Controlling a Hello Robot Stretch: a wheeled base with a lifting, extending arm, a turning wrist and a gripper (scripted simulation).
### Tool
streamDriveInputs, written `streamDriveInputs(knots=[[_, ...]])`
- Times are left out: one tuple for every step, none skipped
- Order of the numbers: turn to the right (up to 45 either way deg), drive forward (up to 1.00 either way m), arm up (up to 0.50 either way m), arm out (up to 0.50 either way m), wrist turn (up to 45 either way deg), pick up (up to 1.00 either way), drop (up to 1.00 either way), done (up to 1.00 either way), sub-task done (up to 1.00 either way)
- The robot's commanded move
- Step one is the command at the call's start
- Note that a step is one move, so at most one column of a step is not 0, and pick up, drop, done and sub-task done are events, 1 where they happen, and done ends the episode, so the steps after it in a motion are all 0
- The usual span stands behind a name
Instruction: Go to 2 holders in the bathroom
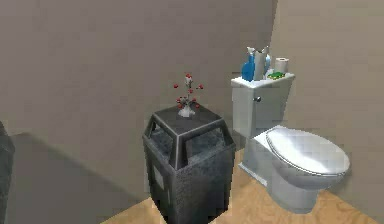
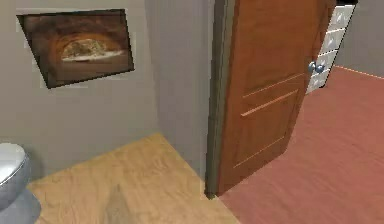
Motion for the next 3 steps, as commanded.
streamDriveInputs(knots=[[-18.0, 0.00, 0.00, 0.00, 0.0, 0.00, 0.00, 0.00, 0.00], [0.0, 0.30, 0.00, 0.00, 0.0, 0.00, 0.00, 0.00, 0.00], [21.0, 0.00, 0.00, 0.00, 0.0, 0.00, 0.00, 0.00, 0.00]])
